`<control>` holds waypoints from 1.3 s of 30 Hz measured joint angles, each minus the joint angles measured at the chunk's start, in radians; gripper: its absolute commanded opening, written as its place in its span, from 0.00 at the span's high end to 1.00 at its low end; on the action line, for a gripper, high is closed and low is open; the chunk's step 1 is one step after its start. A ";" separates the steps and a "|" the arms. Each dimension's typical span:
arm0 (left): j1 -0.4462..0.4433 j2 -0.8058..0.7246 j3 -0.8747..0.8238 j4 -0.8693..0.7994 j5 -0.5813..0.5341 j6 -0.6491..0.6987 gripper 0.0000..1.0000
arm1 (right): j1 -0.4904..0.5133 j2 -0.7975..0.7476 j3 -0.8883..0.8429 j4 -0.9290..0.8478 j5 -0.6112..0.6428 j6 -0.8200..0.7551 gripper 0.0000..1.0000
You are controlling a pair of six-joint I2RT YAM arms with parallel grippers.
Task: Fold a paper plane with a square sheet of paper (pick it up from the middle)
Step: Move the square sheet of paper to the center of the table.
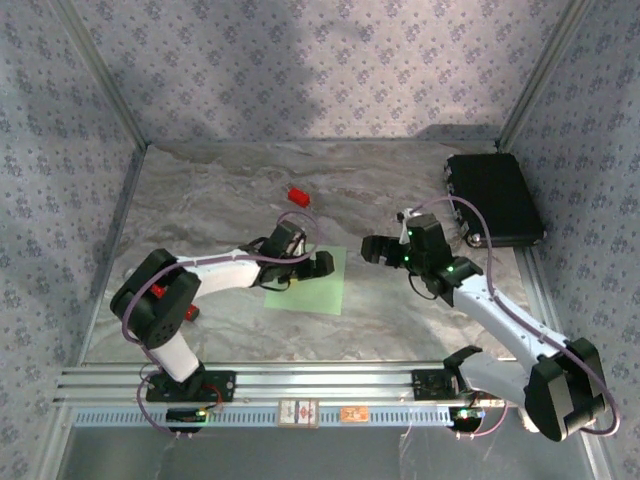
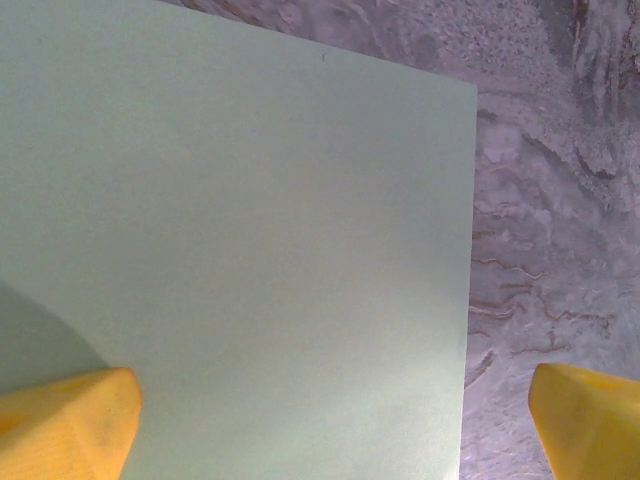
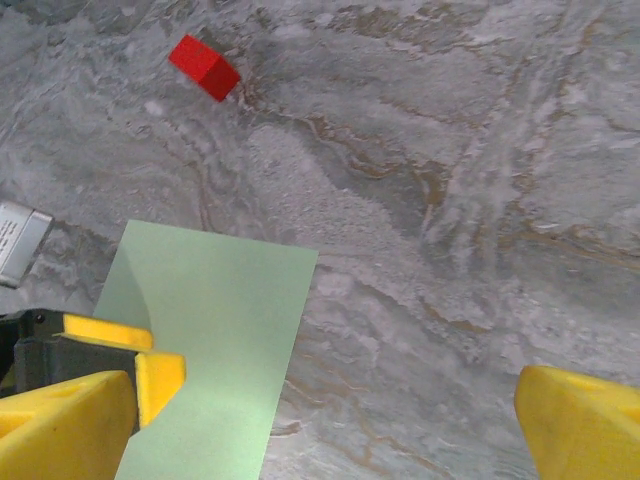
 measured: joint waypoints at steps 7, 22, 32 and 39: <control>-0.020 0.000 0.083 -0.201 -0.094 0.010 0.00 | -0.007 -0.046 -0.031 -0.012 0.027 0.027 0.01; 0.025 0.138 0.384 -0.599 -0.153 0.184 0.00 | -0.005 0.012 -0.039 -0.014 0.023 0.150 0.01; -0.008 0.228 0.457 -0.716 -0.153 0.202 0.00 | -0.004 0.020 -0.039 -0.034 0.027 0.165 0.01; -0.014 0.274 0.508 -0.772 -0.172 0.211 0.00 | -0.004 0.020 -0.039 -0.048 0.027 0.179 0.01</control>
